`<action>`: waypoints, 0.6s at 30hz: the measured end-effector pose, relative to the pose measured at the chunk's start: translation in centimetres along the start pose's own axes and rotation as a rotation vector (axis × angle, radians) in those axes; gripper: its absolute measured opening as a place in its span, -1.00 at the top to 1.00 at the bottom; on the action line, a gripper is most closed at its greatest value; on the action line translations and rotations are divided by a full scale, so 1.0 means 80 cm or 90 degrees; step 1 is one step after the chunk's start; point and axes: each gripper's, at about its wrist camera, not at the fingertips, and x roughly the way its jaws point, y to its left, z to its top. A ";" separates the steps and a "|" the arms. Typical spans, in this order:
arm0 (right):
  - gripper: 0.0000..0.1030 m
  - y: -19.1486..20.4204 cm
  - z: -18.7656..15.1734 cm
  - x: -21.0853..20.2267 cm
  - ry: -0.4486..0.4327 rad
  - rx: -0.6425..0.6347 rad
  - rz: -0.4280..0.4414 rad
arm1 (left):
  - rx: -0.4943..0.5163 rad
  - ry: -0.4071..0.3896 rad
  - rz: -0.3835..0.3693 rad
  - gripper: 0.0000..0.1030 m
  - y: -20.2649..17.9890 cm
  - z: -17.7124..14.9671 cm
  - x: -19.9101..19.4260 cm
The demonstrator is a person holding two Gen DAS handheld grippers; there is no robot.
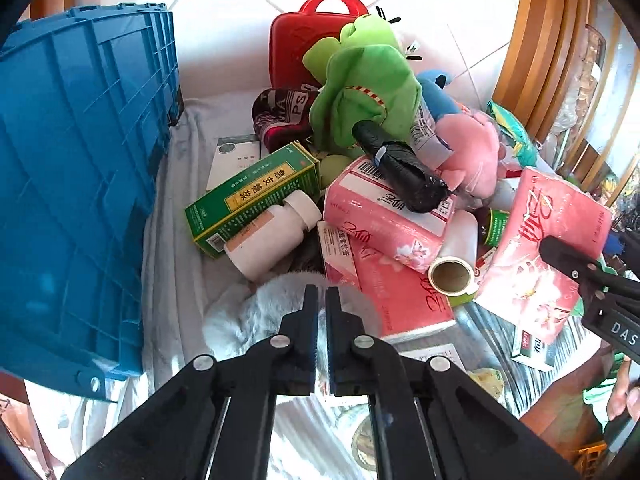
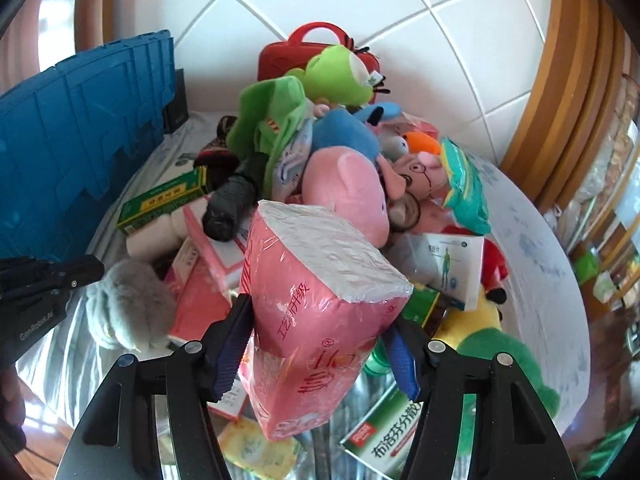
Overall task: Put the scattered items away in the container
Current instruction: 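Grasp a white toothpaste tube with the left tool while the right tool holds the pink pack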
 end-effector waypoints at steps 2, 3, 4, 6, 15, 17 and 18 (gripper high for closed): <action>-0.20 0.003 -0.002 -0.001 0.004 -0.002 0.007 | -0.005 0.007 -0.004 0.93 0.005 -0.006 0.000; -0.20 0.004 -0.003 -0.001 0.007 -0.001 0.008 | -0.013 0.013 -0.003 0.92 0.008 -0.008 0.001; -0.20 0.006 -0.004 0.001 0.009 -0.001 0.010 | -0.023 0.026 0.005 0.88 0.013 -0.011 0.005; -0.20 0.007 -0.006 0.002 0.013 0.000 0.013 | -0.038 0.049 0.022 0.33 0.020 -0.016 0.014; -0.20 -0.005 -0.036 0.007 0.044 0.013 0.024 | -0.003 0.095 -0.021 -0.16 -0.006 -0.063 0.012; -0.20 -0.009 -0.045 0.008 0.053 0.016 0.029 | 0.001 0.115 -0.022 -0.16 -0.014 -0.079 0.017; -0.20 -0.010 -0.049 0.008 0.057 0.017 0.031 | 0.001 0.128 -0.019 -0.16 -0.016 -0.087 0.019</action>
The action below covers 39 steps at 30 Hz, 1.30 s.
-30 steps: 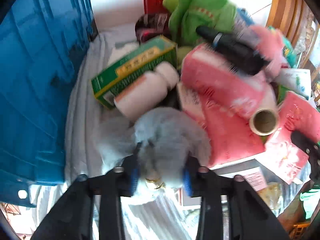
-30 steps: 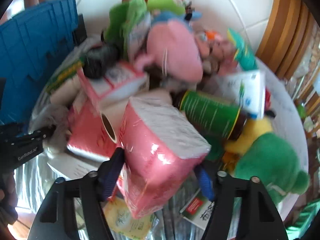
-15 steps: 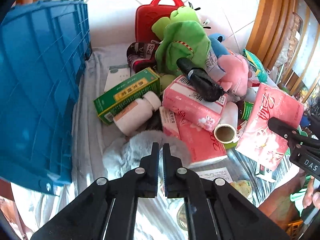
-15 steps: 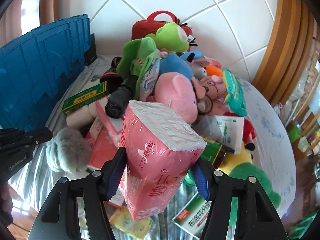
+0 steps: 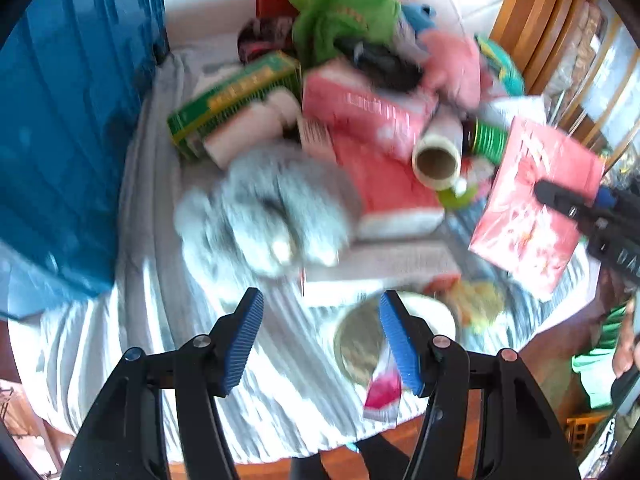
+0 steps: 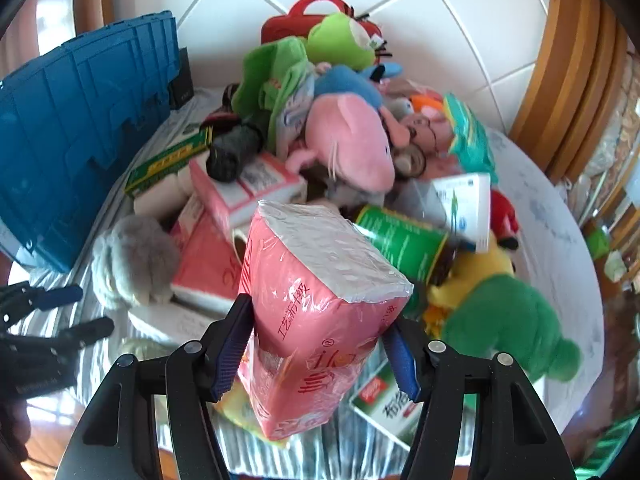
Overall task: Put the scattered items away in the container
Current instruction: 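Grasp a white toothpaste tube with the left tool while the right tool holds the pink pack, then carry the toothpaste tube and pink tissue pack with both tools over the blue crate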
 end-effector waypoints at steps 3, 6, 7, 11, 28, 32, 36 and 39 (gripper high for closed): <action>-0.21 -0.006 -0.013 0.002 0.010 0.002 0.006 | -0.008 0.020 -0.018 -0.16 -0.007 -0.017 0.000; -0.21 -0.013 -0.023 0.006 0.021 0.001 0.014 | 0.029 0.014 -0.039 -0.16 -0.031 -0.023 -0.008; -0.21 -0.014 -0.024 0.006 0.022 0.000 0.016 | 0.046 0.016 -0.036 -0.16 -0.040 -0.023 -0.008; -0.21 -0.021 -0.028 0.004 0.020 -0.002 0.023 | 0.093 0.067 -0.034 0.27 -0.071 -0.022 0.022; -0.21 -0.016 -0.017 -0.004 0.005 0.004 0.028 | 0.082 0.041 -0.042 0.66 -0.068 0.002 0.000; -0.21 0.006 0.006 -0.027 -0.028 -0.012 0.026 | 0.071 -0.052 -0.026 0.66 -0.051 0.026 -0.051; -0.21 0.033 0.034 -0.055 -0.070 -0.026 0.016 | 0.063 -0.118 -0.027 0.67 -0.032 0.052 -0.090; -0.21 0.051 0.052 -0.073 -0.096 -0.036 0.006 | 0.066 -0.159 -0.033 0.67 -0.019 0.068 -0.116</action>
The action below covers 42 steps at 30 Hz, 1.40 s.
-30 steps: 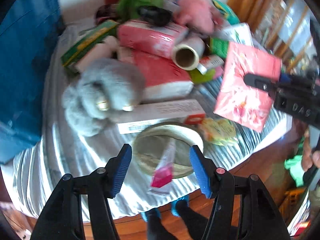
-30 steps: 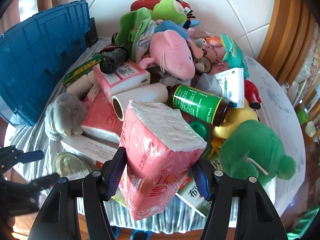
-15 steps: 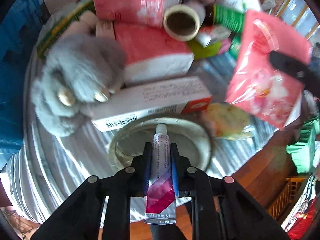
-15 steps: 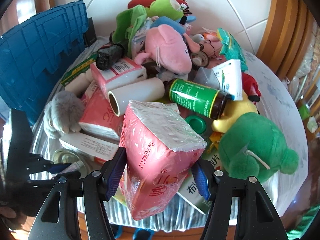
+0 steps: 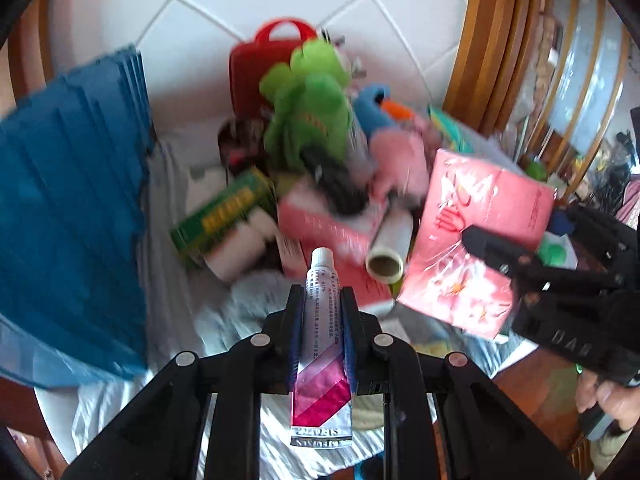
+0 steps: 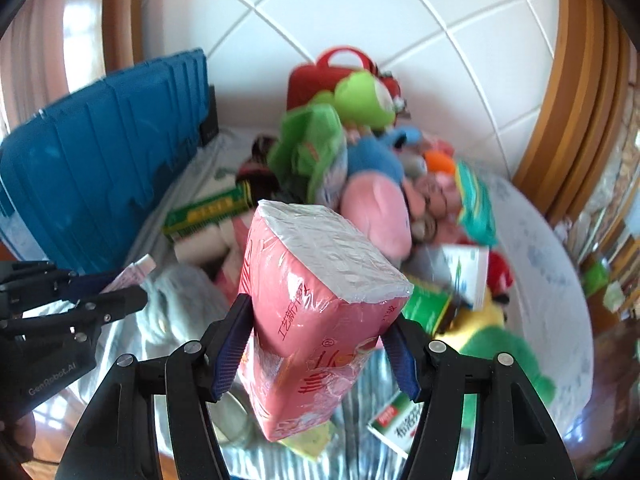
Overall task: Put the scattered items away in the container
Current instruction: 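Carry the toothpaste tube and pink tissue pack with both tools over the blue crate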
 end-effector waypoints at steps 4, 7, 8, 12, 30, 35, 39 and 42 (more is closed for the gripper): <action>-0.21 0.025 0.038 -0.022 -0.040 -0.013 -0.011 | 0.005 -0.058 0.001 0.67 0.012 0.025 -0.038; -0.21 0.038 0.068 -0.040 -0.075 -0.033 -0.016 | -0.005 -0.095 0.016 0.67 0.022 0.046 -0.062; -0.21 0.041 0.078 -0.046 -0.086 -0.040 -0.012 | -0.010 -0.116 0.024 0.67 0.027 0.054 -0.073; -0.21 0.059 0.124 -0.063 -0.140 -0.086 0.020 | -0.034 -0.179 0.083 0.66 0.046 0.078 -0.116; -0.22 0.267 0.330 -0.076 -0.221 -0.186 0.174 | -0.129 -0.192 0.227 0.66 0.311 0.152 -0.219; -0.22 0.360 0.390 -0.055 -0.190 -0.182 0.186 | -0.159 -0.119 0.244 0.66 0.451 0.179 -0.204; -0.22 0.437 0.429 0.001 -0.130 -0.174 0.161 | -0.176 -0.037 0.230 0.66 0.544 0.202 -0.157; -0.22 0.483 0.440 0.074 -0.049 -0.177 0.125 | -0.211 0.058 0.193 0.66 0.598 0.207 -0.100</action>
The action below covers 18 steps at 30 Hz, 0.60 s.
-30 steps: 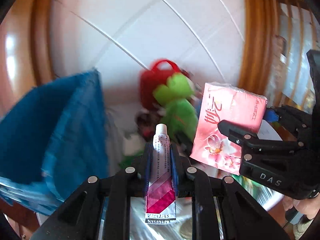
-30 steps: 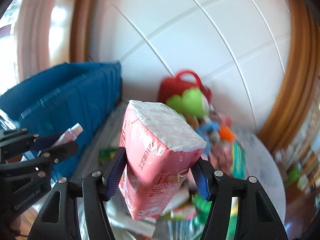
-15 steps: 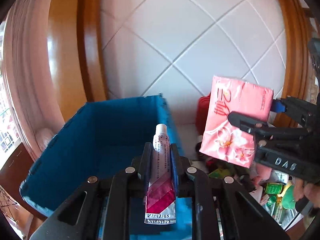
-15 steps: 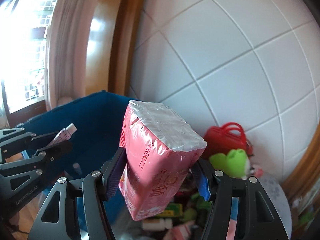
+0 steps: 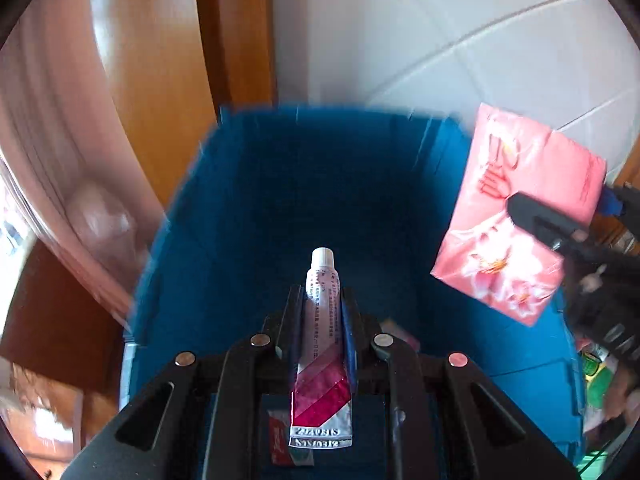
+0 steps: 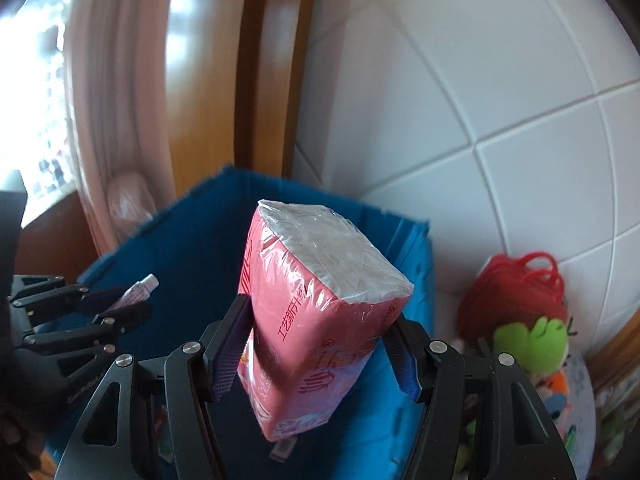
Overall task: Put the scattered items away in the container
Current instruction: 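Carry the toothpaste tube and pink tissue pack with both tools over the blue crate, then open both tools to drop the tube and pink pack into the crate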
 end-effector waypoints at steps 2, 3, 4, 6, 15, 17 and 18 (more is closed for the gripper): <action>-0.22 0.010 -0.004 0.065 0.072 0.008 -0.018 | -0.004 0.061 -0.009 0.66 0.008 0.006 0.046; -0.22 0.011 -0.009 0.095 0.109 0.012 -0.027 | -0.004 0.096 -0.005 0.66 0.011 0.007 0.072; -0.22 0.010 -0.016 0.115 0.135 0.015 -0.031 | -0.003 0.127 0.000 0.66 0.013 0.005 0.097; -0.22 0.006 -0.039 0.166 0.204 0.028 -0.032 | -0.001 0.196 0.004 0.66 0.017 0.002 0.152; -0.23 0.020 -0.139 0.286 0.411 -0.012 -0.046 | 0.025 0.386 0.047 0.66 0.017 -0.063 0.281; -0.23 0.023 -0.150 0.295 0.427 -0.016 -0.043 | 0.035 0.400 0.067 0.66 0.017 -0.071 0.291; -0.24 0.026 -0.156 0.296 0.435 -0.029 -0.046 | 0.036 0.405 0.073 0.66 0.018 -0.073 0.295</action>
